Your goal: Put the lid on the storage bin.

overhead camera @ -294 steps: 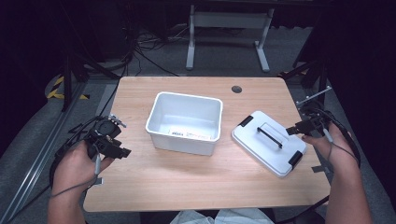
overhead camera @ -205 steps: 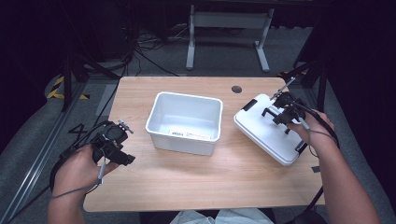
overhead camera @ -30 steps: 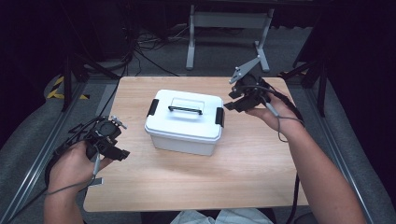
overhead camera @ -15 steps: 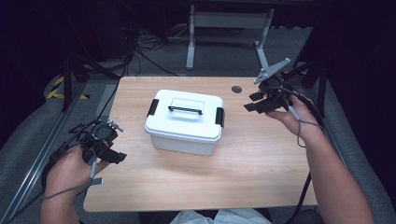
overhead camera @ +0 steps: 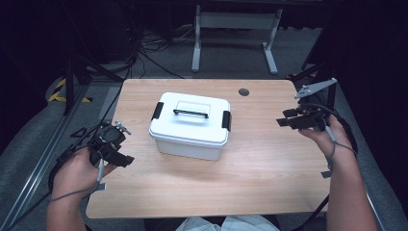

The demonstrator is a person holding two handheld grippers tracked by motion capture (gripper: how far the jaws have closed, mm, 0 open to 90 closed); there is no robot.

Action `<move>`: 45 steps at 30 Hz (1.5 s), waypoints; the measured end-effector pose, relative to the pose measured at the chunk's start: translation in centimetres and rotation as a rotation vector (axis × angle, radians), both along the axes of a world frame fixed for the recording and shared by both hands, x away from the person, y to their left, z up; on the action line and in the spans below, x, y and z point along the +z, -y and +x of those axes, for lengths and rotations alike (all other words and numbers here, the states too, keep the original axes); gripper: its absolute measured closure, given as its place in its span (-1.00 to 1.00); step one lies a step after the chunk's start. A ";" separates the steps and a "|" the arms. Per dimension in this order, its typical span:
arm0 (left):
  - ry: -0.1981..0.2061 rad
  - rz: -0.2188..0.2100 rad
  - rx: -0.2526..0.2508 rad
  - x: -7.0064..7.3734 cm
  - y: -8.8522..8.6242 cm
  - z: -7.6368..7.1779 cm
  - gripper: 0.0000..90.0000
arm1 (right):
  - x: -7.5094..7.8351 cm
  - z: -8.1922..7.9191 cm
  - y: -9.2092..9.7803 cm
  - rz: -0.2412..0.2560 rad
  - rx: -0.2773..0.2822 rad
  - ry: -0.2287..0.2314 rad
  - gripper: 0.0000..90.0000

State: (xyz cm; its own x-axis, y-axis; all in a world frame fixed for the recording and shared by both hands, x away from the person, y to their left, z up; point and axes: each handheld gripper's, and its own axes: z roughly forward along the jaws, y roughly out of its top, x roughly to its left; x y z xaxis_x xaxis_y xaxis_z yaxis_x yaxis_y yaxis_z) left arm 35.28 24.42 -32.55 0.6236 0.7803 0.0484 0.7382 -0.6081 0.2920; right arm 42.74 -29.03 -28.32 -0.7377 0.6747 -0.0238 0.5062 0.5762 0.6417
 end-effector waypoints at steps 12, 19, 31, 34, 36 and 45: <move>0.003 0.017 -0.018 -0.1 0.2 0.3 -0.17 | -4.2 -0.1 2.3 -0.033 -0.067 -0.089 0.22; -0.008 -0.008 0.005 -0.3 0.0 0.5 -0.18 | -7.0 1.2 3.5 -0.088 -0.118 -0.164 0.21; -0.050 0.018 -0.005 -1.6 -0.2 1.3 -0.13 | -10.3 2.9 4.1 -0.156 -0.162 -0.253 0.20; -0.058 0.022 -0.004 -1.8 -0.3 1.5 -0.14 | -11.0 3.1 3.9 -0.156 -0.152 -0.256 0.20; -0.082 0.014 0.011 -2.1 -0.4 1.7 -0.14 | -11.9 3.5 3.7 -0.174 -0.145 -0.284 0.20; -0.100 0.028 0.019 -2.5 -0.6 1.8 -0.15 | -13.6 4.0 2.8 -0.169 -0.114 -0.351 0.19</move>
